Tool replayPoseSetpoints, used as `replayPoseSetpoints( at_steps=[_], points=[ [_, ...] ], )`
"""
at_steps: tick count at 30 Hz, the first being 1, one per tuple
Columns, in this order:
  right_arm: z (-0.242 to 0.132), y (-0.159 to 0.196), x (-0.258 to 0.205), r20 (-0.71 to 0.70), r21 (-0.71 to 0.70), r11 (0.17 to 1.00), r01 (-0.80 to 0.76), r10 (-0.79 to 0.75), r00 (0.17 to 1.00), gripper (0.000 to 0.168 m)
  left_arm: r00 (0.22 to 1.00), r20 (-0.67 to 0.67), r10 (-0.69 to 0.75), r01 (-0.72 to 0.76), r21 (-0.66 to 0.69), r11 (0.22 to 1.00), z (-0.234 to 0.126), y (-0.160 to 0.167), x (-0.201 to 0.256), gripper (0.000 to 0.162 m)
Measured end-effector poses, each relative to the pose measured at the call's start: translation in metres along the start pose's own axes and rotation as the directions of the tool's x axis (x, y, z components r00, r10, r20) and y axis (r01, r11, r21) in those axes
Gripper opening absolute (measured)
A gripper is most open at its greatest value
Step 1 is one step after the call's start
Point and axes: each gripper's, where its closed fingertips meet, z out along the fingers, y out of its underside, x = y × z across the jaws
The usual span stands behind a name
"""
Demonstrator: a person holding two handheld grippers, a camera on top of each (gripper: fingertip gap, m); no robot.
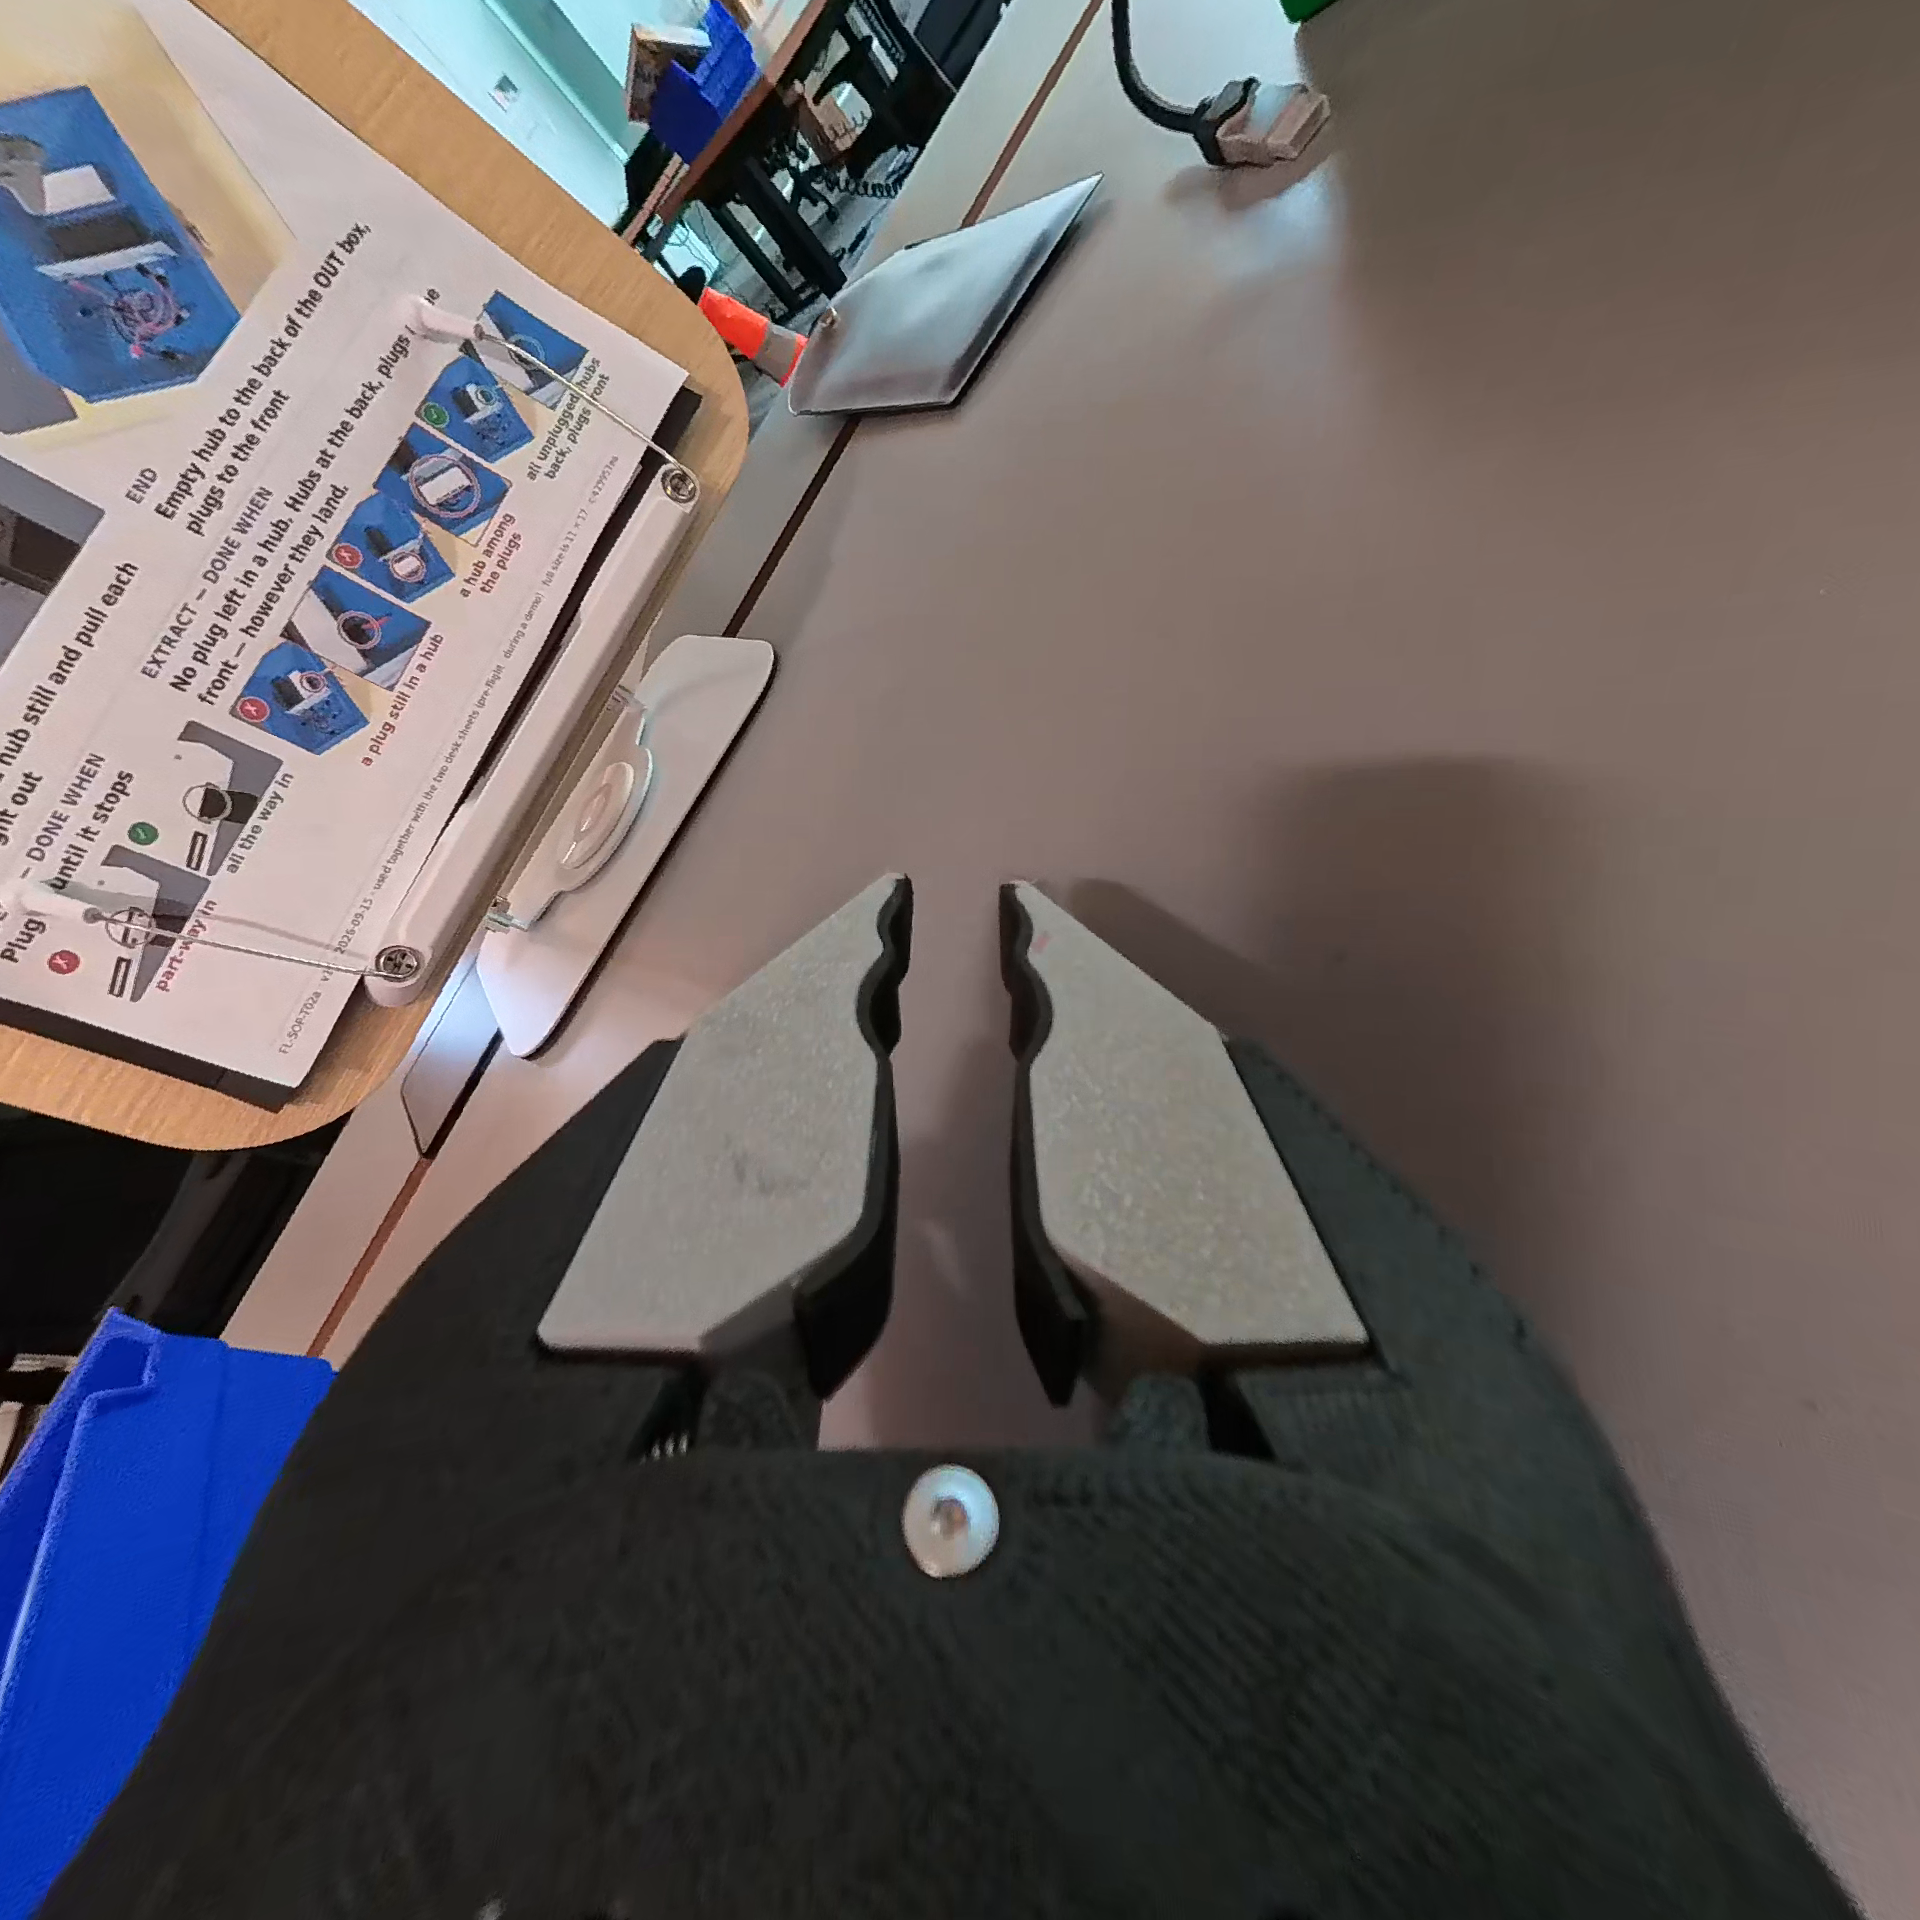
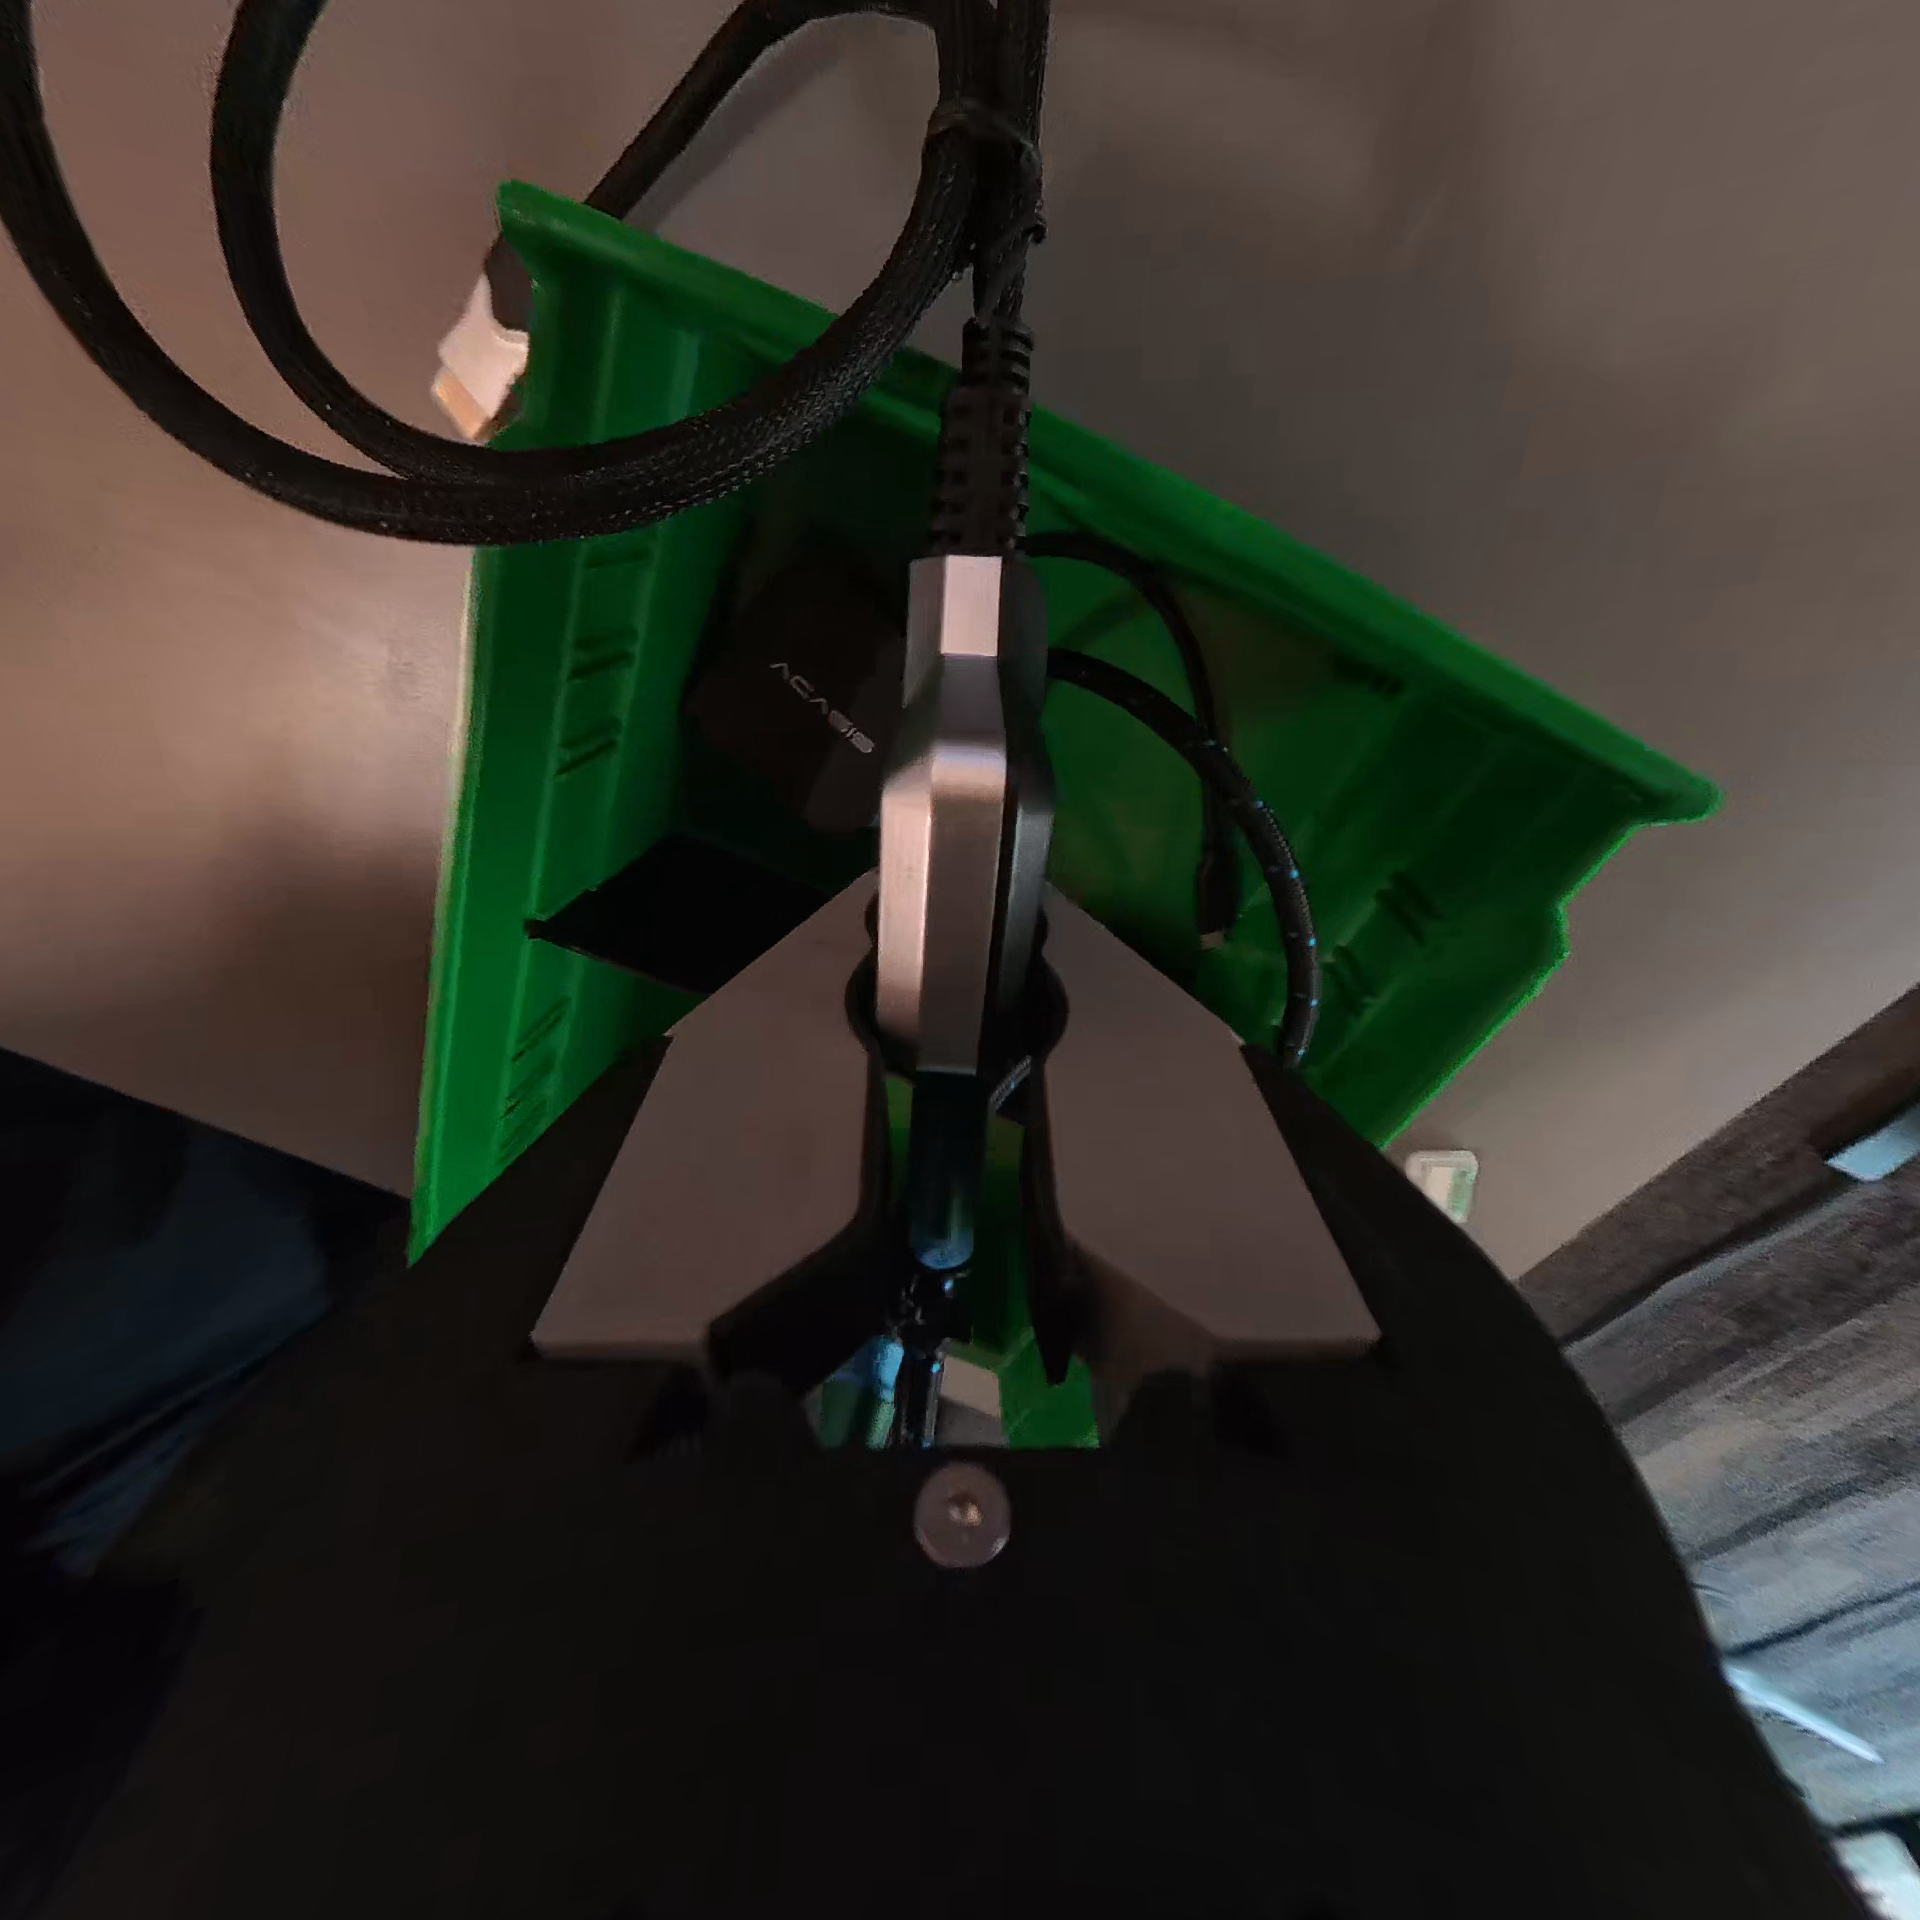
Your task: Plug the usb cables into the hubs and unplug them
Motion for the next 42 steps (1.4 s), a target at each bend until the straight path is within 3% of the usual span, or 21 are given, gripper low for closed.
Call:
replayPoseSetpoints(
  at_steps=[5,9,15,21,24,28,33,38,42],
  points=[
    [-0.008,0.001,-0.002,-0.192,0.124,0.983,0.134,-0.109,0.975,0.022,1.0,0.006,-0.001,0.001,-0.004,1.0,0.0,0.001,-0.001,0.014],
    [-0.028,0.009,-0.007,-0.281,0.243,0.957,0.16,-0.089,0.956,0.019,1.0,0.013,-0.005,0.005,-0.004,1.0,0.0,0.002,-0.003,0.014],
    [-0.039,0.022,-0.011,-0.404,0.313,0.928,0.201,-0.061,0.913,0.019,1.0,0.024,0.012,-0.012,-0.01,1.0,0.0,0.001,-0.001,0.009],
    [-0.012,0.018,-0.029,-0.545,0.179,0.918,0.354,-0.207,0.813,0.021,0.997,0.04,0.061,-0.06,-0.03,0.998,0.002,0.003,0.002,0.01],
    [-0.018,0.006,-0.041,-0.579,0.189,0.892,0.411,-0.237,0.78,0.019,0.996,0.045,0.071,-0.07,-0.035,0.997,0.003,0.003,0.002,0.01],
    [-0.051,-0.004,-0.06,-0.611,0.309,0.822,0.479,-0.214,0.762,0.02,0.997,0.05,0.053,-0.051,-0.028,0.998,0.001,0.004,-0.001,0.01],
    [-0.124,0.013,-0.058,-0.655,0.481,0.747,0.459,-0.042,0.754,0.019,0.999,0.05,0.021,-0.02,-0.018,1.0,0.0,0.004,-0.006,0.01],
    [-0.201,0.064,-0.033,-0.779,0.495,0.746,0.445,0.156,0.607,0.019,0.999,0.04,0.02,-0.02,-0.011,1.0,-0.001,0.002,-0.003,0.01],
    [-0.233,0.103,-0.019,-0.876,0.36,0.823,0.44,0.136,0.464,0.019,0.999,0.034,0.036,-0.035,-0.01,0.999,0.0,0.0,0.001,0.011]
  ],
)
